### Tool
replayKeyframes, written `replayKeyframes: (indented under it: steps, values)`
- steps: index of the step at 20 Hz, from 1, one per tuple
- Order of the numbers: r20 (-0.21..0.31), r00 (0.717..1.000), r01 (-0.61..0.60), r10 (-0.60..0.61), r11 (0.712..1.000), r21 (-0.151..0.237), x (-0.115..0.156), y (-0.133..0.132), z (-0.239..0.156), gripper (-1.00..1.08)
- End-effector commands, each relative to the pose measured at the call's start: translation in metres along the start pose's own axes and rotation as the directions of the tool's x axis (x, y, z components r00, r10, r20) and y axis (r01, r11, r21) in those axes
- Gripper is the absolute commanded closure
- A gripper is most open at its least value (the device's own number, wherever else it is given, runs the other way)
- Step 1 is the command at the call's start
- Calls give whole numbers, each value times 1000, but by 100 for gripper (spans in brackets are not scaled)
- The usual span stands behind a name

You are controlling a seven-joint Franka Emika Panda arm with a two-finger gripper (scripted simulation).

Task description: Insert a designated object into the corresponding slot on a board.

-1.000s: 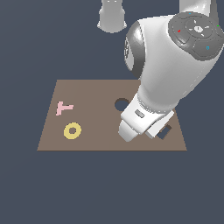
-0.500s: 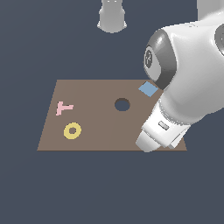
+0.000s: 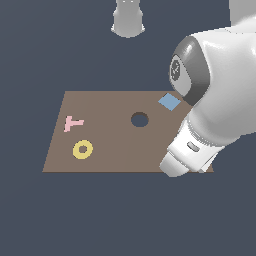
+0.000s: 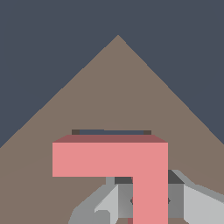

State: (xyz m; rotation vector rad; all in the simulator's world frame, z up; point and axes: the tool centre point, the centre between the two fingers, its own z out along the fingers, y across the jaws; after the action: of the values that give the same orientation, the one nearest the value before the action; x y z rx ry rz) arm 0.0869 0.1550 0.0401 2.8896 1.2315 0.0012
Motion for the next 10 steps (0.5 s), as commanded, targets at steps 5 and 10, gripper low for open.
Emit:
replayKeyframes:
  steps: [5, 10]
  values:
    - [0, 1000, 0, 0, 1000, 0, 1, 1, 9, 108]
    - [0, 1000, 0, 0, 1000, 0, 1, 1, 9, -92]
